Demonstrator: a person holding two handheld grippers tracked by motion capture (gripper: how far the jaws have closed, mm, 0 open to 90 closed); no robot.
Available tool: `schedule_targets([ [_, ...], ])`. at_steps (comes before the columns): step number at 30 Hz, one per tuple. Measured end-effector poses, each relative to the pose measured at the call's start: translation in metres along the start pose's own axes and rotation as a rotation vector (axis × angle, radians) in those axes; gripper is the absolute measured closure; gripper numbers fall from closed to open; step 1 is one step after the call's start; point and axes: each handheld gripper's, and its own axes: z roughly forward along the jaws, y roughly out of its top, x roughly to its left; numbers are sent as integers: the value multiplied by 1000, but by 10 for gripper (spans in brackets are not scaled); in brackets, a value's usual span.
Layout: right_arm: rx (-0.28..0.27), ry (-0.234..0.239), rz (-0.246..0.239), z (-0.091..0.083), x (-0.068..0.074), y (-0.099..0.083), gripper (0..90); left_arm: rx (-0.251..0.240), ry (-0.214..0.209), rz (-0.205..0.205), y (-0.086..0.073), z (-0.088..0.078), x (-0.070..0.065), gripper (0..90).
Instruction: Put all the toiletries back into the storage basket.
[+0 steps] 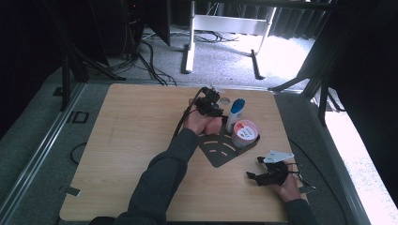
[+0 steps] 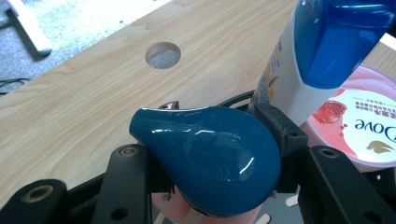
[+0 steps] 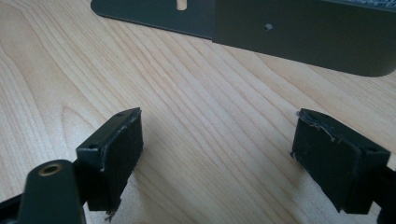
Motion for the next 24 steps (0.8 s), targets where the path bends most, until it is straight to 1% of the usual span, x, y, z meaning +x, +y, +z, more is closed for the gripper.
schedule_targets([
  [5, -1, -1, -1, 0, 0, 0, 160, 2, 10, -3, 0, 5, -2, 531],
  [12, -1, 0, -1, 0, 0, 0, 161, 2, 20, -17, 1, 10, -4, 531],
  [19, 0, 0, -1, 0, 0, 0, 161, 2, 26, -16, 3, 12, -6, 531],
  [22, -1, 0, -1, 0, 0, 0, 160, 6, 28, -9, 5, 13, -7, 531],
  [24, -1, 0, -1, 0, 0, 0, 160, 2, 25, -15, 5, 14, -8, 531],
])
